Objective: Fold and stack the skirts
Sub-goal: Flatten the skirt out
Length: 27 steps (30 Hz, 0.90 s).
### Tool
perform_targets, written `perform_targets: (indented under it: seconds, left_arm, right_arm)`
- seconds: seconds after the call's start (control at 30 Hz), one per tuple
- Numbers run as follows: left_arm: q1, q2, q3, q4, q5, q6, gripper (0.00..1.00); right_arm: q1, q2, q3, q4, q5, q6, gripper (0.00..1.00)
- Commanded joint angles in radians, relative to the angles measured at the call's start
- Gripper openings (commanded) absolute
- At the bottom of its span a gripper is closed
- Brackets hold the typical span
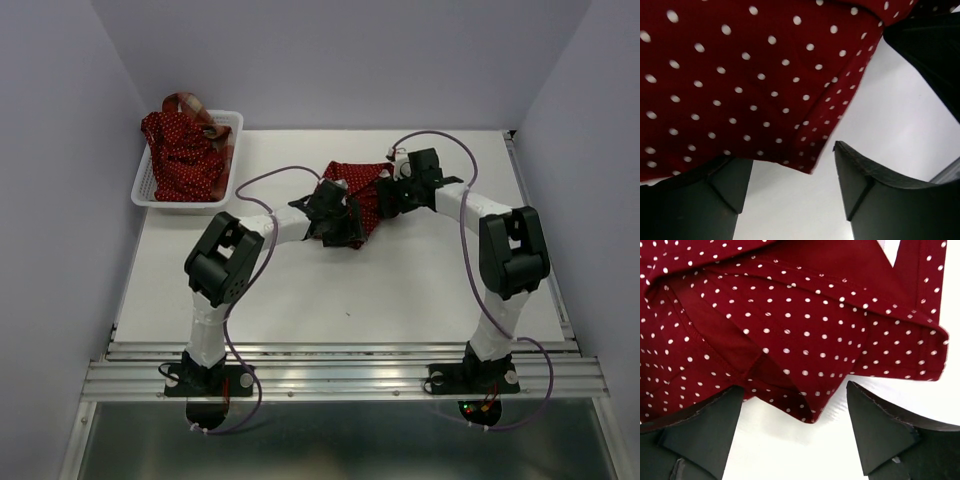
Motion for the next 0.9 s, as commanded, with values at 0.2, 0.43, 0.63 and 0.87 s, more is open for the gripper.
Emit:
perform_targets:
  seconds: [0.2,0.43,0.63,0.87]
  left_arm:
    - [-0.001,0.004,0.085,-0.079,-0.116,-0.002,0.00]
    - [0.001,-0.165,0.082,-0.163,-0.183,0.069,0.00]
    - [0.039,-0.439,0.102,-0.136,-0.294,0.170,0.00]
    - [0.226,-0.305,0.479,-0.159,-0.246,0.284,0.00]
  right_arm:
    - [0.001,0.035,0.077,0.046,0.095,0.060,0.33]
    - [0.001,-0.167,0.055,0.036,0.262,0.186,0.01]
    - [-0.074,-0.371,0.082,0.036,0.284,0.298,0.01]
    - [-0.129,-0.189,0.436,0.098,-0.070,0.300,0.01]
